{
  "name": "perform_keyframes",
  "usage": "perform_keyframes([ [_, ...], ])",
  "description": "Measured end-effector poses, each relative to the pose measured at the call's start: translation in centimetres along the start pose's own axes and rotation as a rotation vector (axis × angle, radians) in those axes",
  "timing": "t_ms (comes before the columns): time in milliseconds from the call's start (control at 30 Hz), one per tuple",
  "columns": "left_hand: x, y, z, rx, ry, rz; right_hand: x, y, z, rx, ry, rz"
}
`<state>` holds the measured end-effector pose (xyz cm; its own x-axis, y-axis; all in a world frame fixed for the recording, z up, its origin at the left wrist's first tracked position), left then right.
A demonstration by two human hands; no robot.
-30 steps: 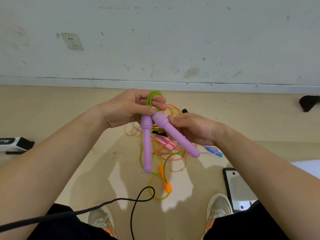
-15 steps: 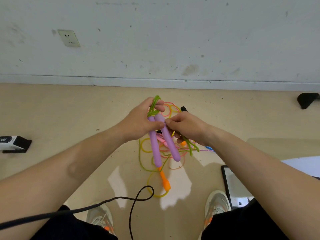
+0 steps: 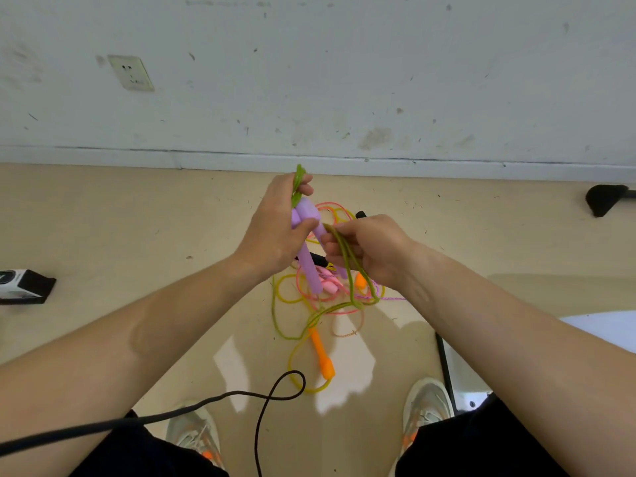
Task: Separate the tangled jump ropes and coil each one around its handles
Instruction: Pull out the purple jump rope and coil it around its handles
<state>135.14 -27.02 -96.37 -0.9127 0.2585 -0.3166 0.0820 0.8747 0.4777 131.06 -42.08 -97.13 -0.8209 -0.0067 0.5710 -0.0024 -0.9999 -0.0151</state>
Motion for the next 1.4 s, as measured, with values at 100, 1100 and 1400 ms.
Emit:
perform_keyframes([
  [100,0.6,-0.6,0.2,-0.014,0.05,-0.092,0.4,-0.5,-0.4,-0.14,0.016,-0.005],
  [1100,0.0,0.1,0.1,0.298,0.392,-0.493,1.4,-4.4,-0.9,0.136,0.328,-0.146],
  [1400,-0.1,-1.2,1.0,0.689,0.714,-0.486,1.2,-4.1,-0.5,0.428,0.61,-0.231],
])
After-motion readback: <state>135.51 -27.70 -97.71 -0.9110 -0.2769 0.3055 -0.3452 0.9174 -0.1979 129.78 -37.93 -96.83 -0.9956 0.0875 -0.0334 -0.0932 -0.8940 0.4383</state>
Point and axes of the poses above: each hand's wrist, its own x-axis away from the middle knuckle, its own y-axis out of the back of the hand, z = x × y, the point moved 4 cm from there along -x, towards the middle knuckle, and after that the axes turned 9 degrees about x, right-handed, at the moved point
